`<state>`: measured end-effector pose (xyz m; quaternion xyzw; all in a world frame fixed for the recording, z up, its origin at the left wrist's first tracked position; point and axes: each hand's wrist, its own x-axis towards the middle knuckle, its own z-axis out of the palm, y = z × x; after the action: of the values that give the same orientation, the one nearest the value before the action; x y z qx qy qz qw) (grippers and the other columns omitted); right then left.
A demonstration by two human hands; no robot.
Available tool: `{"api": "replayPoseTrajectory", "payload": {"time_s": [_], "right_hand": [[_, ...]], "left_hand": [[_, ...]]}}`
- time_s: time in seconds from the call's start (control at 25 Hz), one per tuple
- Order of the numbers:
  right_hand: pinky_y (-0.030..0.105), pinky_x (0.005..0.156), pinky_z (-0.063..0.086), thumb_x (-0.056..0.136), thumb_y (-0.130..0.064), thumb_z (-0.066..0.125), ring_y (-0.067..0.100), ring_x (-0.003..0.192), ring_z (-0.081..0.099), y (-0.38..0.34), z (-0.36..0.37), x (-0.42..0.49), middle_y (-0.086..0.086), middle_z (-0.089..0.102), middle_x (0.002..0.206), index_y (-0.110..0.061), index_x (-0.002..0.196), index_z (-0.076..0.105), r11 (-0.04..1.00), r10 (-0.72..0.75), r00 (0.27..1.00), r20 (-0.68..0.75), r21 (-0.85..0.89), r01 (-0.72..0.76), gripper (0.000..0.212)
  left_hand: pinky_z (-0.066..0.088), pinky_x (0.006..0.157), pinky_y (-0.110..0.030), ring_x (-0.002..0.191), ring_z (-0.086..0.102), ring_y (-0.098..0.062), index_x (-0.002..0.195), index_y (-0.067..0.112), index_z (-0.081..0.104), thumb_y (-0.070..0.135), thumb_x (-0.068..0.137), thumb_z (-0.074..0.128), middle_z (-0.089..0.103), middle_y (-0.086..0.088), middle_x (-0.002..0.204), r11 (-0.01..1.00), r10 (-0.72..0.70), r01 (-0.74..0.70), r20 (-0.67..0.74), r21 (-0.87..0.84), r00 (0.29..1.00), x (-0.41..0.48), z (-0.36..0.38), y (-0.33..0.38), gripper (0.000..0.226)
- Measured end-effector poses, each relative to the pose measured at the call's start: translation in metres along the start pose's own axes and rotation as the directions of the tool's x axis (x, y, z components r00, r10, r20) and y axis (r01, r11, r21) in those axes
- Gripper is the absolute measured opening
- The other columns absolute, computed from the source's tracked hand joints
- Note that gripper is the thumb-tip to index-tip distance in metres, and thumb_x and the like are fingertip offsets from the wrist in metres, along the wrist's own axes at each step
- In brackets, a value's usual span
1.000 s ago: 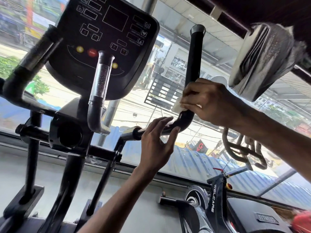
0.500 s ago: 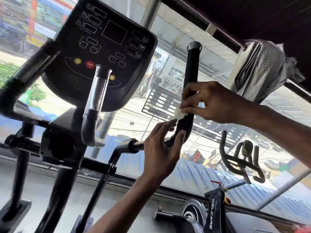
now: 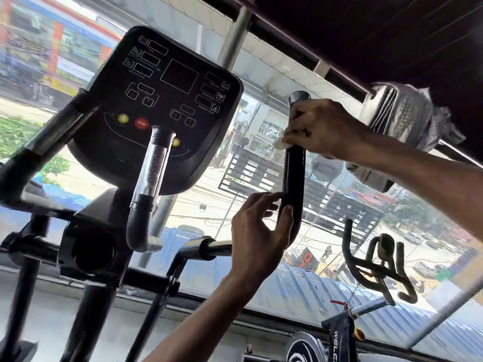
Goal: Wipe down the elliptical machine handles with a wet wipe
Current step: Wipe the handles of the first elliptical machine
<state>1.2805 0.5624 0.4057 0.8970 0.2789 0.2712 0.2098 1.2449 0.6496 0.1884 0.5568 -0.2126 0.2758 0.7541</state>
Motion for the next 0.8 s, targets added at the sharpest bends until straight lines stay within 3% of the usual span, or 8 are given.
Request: {"api": "replayPoseTrajectory", "payload": {"time_s": [0.2, 0.24, 0.36, 0.4, 0.52, 0.56, 0.68, 0.8], "right_hand": [[0.026, 0.072, 0.047, 0.073, -0.033, 0.086, 0.009, 0.084, 0.061, -0.003, -0.008, 0.017, -0.014, 0.067, 0.082, -0.025, 0.077, 0.075, 0.992, 0.059, 0.936, 0.346, 0.081, -0.092, 0.015], [0.026, 0.071, 0.044, 0.074, -0.033, 0.086, 0.01, 0.084, 0.059, 0.001, -0.008, 0.021, -0.014, 0.066, 0.081, -0.024, 0.078, 0.076, 0.996, 0.061, 0.951, 0.304, 0.046, -0.078, 0.014], [0.023, 0.067, 0.038, 0.077, -0.03, 0.084, 0.018, 0.079, 0.063, 0.023, -0.01, 0.034, -0.002, 0.067, 0.086, -0.011, 0.087, 0.078, 0.993, 0.116, 0.993, -0.003, -0.026, -0.116, 0.022], [0.023, 0.064, 0.039, 0.077, -0.032, 0.084, 0.016, 0.077, 0.064, 0.028, -0.013, 0.037, -0.002, 0.068, 0.087, -0.012, 0.088, 0.078, 0.99, 0.143, 0.99, -0.007, -0.003, -0.143, 0.023], [0.018, 0.065, 0.043, 0.074, -0.034, 0.086, 0.0, 0.073, 0.061, 0.031, -0.019, 0.043, -0.011, 0.068, 0.082, -0.023, 0.082, 0.079, 0.99, 0.117, 0.952, 0.281, 0.045, -0.134, 0.016], [0.02, 0.067, 0.045, 0.074, -0.034, 0.085, 0.0, 0.074, 0.06, 0.032, -0.018, 0.046, -0.011, 0.068, 0.082, -0.022, 0.082, 0.079, 0.99, 0.121, 0.953, 0.276, 0.03, -0.134, 0.016], [0.027, 0.068, 0.046, 0.077, -0.032, 0.084, 0.015, 0.082, 0.064, 0.045, -0.015, 0.056, -0.005, 0.067, 0.089, -0.013, 0.089, 0.079, 0.983, 0.185, 0.982, 0.031, 0.003, -0.186, 0.024], [0.024, 0.063, 0.043, 0.075, -0.032, 0.085, 0.013, 0.08, 0.063, 0.051, -0.015, 0.061, -0.004, 0.068, 0.089, -0.013, 0.089, 0.078, 0.978, 0.208, 0.976, 0.068, 0.018, -0.21, 0.025]], "left_hand": [[0.06, 0.08, -0.025, 0.088, 0.07, 0.0, 0.12, 0.02, 0.07, 0.027, 0.086, 0.07, 0.07, 0.007, 0.113, 0.997, -0.048, 0.048, 0.015, -0.059, 0.999, 0.024, 0.007, 0.002, 0.034], [0.06, 0.079, -0.024, 0.086, 0.07, -0.001, 0.117, 0.019, 0.071, 0.022, 0.087, 0.071, 0.071, 0.007, 0.11, 0.995, -0.059, 0.061, 0.022, -0.083, 0.998, 0.028, 0.009, 0.003, 0.031], [0.058, 0.075, -0.018, 0.084, 0.07, -0.001, 0.112, 0.016, 0.073, 0.016, 0.087, 0.072, 0.071, 0.008, 0.106, 0.991, -0.071, 0.073, 0.021, -0.11, 0.997, 0.035, 0.013, 0.003, 0.025], [0.058, 0.074, -0.018, 0.085, 0.07, -0.001, 0.112, 0.016, 0.072, 0.017, 0.087, 0.072, 0.07, 0.009, 0.107, 0.992, -0.065, 0.068, 0.029, -0.107, 0.997, 0.036, 0.013, 0.003, 0.025], [0.058, 0.072, -0.017, 0.087, 0.07, 0.001, 0.112, 0.018, 0.071, 0.019, 0.087, 0.073, 0.069, 0.011, 0.11, 0.992, -0.057, 0.061, 0.043, -0.108, 0.997, 0.044, 0.012, 0.003, 0.026], [0.058, 0.072, -0.016, 0.088, 0.069, 0.002, 0.113, 0.02, 0.071, 0.02, 0.086, 0.073, 0.069, 0.011, 0.112, 0.992, -0.06, 0.064, 0.038, -0.107, 0.997, 0.049, 0.013, 0.005, 0.027], [0.061, 0.076, -0.027, 0.089, 0.069, 0.003, 0.117, 0.022, 0.07, 0.025, 0.085, 0.073, 0.068, 0.012, 0.115, 0.996, -0.059, 0.063, 0.066, -0.069, 0.996, 0.062, 0.013, 0.01, 0.032], [0.06, 0.076, -0.03, 0.088, 0.069, 0.003, 0.116, 0.024, 0.07, 0.027, 0.084, 0.073, 0.068, 0.014, 0.112, 0.998, -0.057, 0.06, 0.095, -0.025, 0.994, 0.069, 0.013, 0.01, 0.032]]}}
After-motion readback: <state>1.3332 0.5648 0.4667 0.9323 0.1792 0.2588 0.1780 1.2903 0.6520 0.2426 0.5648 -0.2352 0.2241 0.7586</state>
